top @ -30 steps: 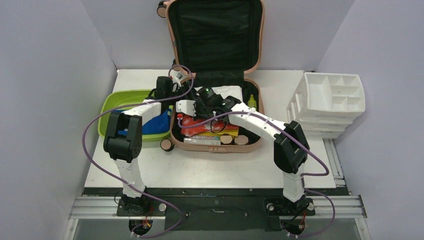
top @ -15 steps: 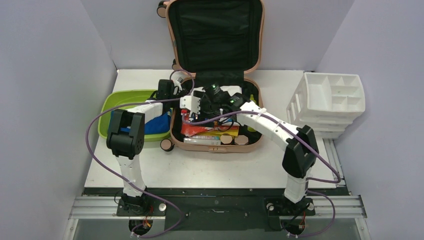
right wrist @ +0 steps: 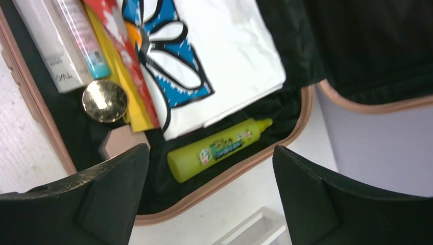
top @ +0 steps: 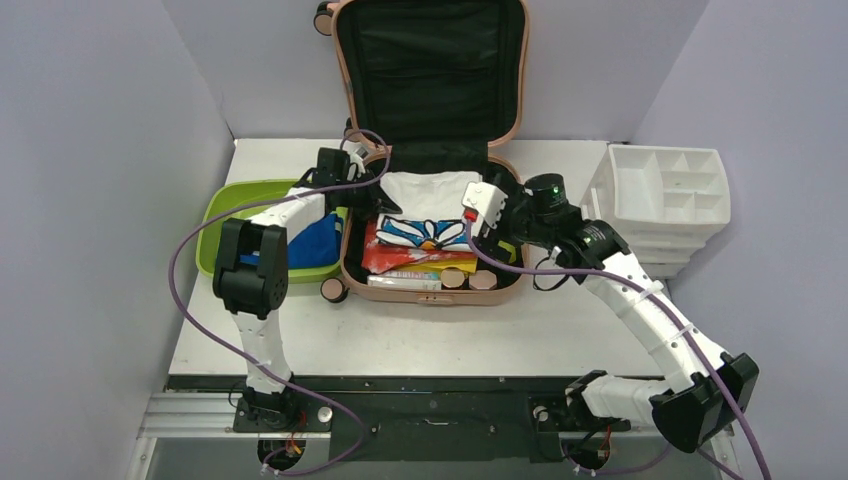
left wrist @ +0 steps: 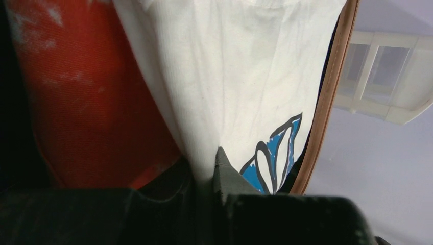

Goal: Open, take out, and arrange the luggage
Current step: Pass from the right arm to the left, then place the clothes in the bin.

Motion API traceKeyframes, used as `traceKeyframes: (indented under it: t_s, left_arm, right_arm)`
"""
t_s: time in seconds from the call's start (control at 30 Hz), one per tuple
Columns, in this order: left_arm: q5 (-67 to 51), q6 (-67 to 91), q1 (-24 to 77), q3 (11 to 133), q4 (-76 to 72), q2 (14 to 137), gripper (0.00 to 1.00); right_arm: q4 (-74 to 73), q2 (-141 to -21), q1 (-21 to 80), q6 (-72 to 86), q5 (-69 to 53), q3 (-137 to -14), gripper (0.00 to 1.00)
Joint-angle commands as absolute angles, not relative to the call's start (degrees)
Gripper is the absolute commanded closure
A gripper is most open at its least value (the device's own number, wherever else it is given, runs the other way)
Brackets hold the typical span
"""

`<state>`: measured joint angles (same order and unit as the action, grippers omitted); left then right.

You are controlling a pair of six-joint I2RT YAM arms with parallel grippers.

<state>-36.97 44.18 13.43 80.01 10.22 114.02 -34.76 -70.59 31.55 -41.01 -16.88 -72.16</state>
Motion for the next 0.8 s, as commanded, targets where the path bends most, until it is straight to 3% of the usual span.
traceKeyframes:
  t_s: [0.0,0.47,0.77]
  left_arm:
    - [-32.89,36.52,13.26,88.88,22.11,108.89,1.0]
    - [-27.28,27.66,10.26,90.54,35.83,99.47,1.0]
    - [-24.03,17.79,0.69,90.92,38.96,96.5,1.0]
  right_arm:
    - [-29.93,-67.33,27.94,-39.17,-19.76,-65.38,0.14]
    - [-25.18,-63.07,23.47,-37.63,-22.48,-59.32,0.12]
    - [-24.13,-62.4,22.81,-37.14,-23.62,-57.8,0.12]
